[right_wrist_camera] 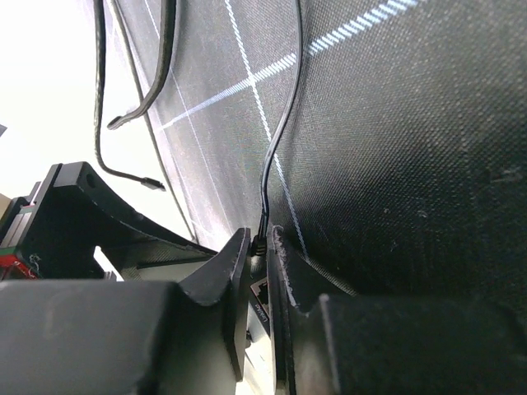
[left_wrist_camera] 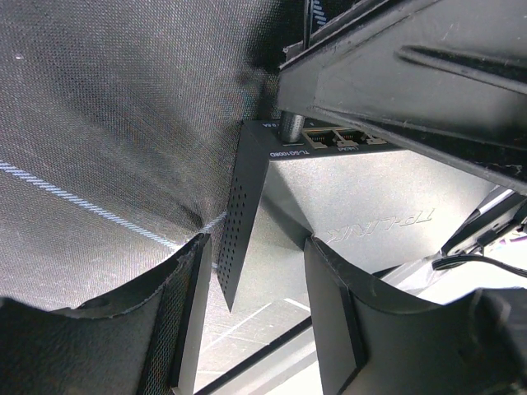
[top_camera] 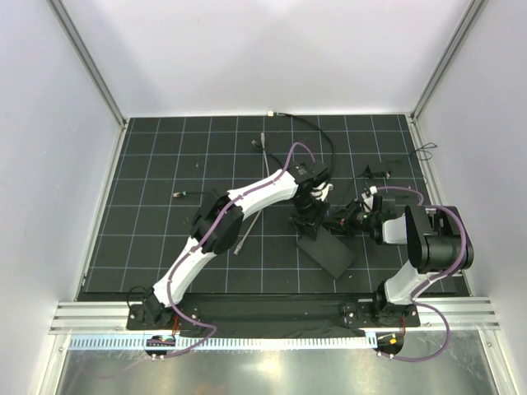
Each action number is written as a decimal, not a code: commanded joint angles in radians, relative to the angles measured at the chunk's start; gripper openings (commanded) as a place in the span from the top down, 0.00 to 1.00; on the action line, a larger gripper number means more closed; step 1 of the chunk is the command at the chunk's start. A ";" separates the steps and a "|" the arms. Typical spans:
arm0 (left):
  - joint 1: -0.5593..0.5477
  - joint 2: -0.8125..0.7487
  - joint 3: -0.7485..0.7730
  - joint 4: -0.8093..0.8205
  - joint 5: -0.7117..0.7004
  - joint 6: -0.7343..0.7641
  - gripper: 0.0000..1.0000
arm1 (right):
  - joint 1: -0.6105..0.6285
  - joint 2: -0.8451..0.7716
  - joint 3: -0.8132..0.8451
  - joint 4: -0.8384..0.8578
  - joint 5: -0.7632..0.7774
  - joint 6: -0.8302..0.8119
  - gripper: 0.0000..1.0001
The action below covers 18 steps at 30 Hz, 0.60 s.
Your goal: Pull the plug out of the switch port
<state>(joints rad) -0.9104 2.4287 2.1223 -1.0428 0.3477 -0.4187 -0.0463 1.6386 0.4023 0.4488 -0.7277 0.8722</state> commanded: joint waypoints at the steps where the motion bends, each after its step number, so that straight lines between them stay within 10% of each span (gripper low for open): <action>1: -0.005 0.033 0.016 -0.057 -0.036 0.014 0.48 | 0.010 0.029 -0.025 0.053 0.036 0.004 0.82; 6: -0.004 0.035 0.016 -0.057 -0.032 0.014 0.48 | 0.010 0.056 -0.045 0.123 0.034 0.048 0.99; 18: -0.013 0.029 -0.036 -0.054 -0.015 0.008 0.51 | 0.010 0.162 -0.129 0.563 0.135 0.309 0.99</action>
<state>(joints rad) -0.9092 2.4287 2.1170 -1.0470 0.3592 -0.4194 -0.0418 1.7672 0.2848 0.8597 -0.7334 1.1179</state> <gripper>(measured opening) 0.489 0.165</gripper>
